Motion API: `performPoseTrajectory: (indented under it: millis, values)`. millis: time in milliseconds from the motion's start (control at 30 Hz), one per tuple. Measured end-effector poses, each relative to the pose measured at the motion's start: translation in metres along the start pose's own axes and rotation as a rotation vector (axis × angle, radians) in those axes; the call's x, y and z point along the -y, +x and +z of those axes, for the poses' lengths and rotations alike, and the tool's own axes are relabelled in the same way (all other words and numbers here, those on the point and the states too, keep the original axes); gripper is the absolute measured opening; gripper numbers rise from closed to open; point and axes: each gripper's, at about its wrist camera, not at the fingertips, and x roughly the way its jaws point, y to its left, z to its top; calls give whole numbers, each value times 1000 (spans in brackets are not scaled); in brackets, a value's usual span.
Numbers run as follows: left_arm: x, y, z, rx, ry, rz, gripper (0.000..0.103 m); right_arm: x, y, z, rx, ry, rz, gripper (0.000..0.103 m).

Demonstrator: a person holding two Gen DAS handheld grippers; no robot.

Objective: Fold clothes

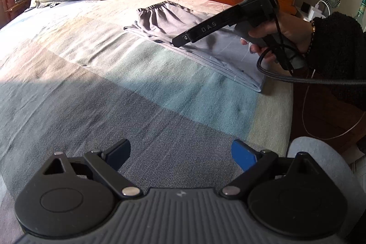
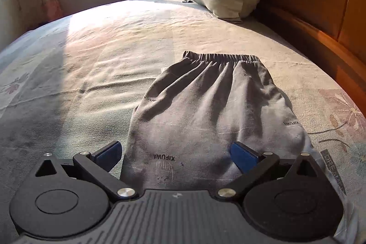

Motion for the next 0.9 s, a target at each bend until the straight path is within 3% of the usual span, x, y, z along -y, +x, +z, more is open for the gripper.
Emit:
performPoseTrajectory:
  millis: [200, 367, 667, 900]
  values:
    - [-3, 1, -3, -3, -5, 5, 95, -4, -8, 10, 20, 85, 82, 103]
    - [-2, -5, -4, 7, -11, -6, 95, -14, 2, 10, -23, 53, 52, 103]
    - [6, -18, -6, 11, -14, 21, 95, -11, -54, 12, 9, 133, 45, 103]
    - [16, -35, -21, 1, -26, 63, 95, -8, -94, -35, -31, 287, 140, 103]
